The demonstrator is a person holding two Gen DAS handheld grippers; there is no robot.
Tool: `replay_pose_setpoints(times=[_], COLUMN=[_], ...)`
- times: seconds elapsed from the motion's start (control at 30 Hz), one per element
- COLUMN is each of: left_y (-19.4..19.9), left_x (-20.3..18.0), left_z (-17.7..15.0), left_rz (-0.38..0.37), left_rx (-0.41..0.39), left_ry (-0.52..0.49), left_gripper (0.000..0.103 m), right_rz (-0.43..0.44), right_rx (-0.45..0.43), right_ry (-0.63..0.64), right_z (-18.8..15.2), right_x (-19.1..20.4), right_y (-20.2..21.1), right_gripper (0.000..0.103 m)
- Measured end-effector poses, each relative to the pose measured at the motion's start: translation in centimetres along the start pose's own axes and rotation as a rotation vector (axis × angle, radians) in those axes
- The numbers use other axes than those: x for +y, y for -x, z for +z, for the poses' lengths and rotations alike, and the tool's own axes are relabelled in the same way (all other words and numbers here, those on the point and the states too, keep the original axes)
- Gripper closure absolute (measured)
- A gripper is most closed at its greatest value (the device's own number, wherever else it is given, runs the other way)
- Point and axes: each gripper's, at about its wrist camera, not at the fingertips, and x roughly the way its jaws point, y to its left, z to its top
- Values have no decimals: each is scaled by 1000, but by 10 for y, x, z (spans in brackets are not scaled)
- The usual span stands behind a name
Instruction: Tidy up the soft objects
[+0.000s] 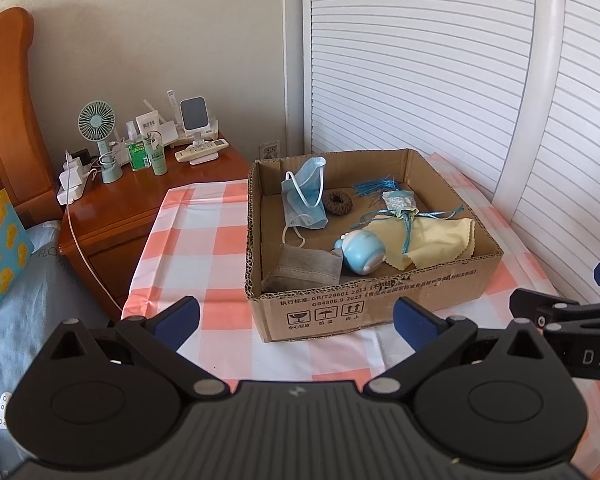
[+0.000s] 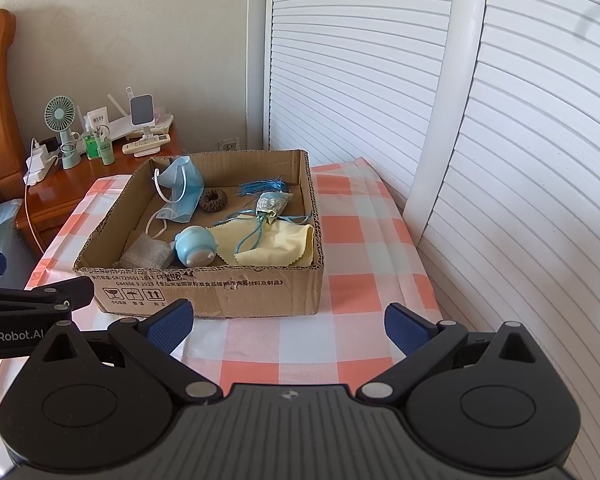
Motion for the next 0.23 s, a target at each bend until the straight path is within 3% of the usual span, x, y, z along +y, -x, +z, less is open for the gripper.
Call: replay_pose_setpoints(times=[0.23], left_y=[1], left_x=[0], left_z=[0], left_rz=[1], left_rx=[-1], left_ry=[-1], left_gripper=[1], right_rz=[0], right_rx=[-1], right_ry=[0], right_z=[0], right_x=[0], right_y=[1], right_gripper=[0])
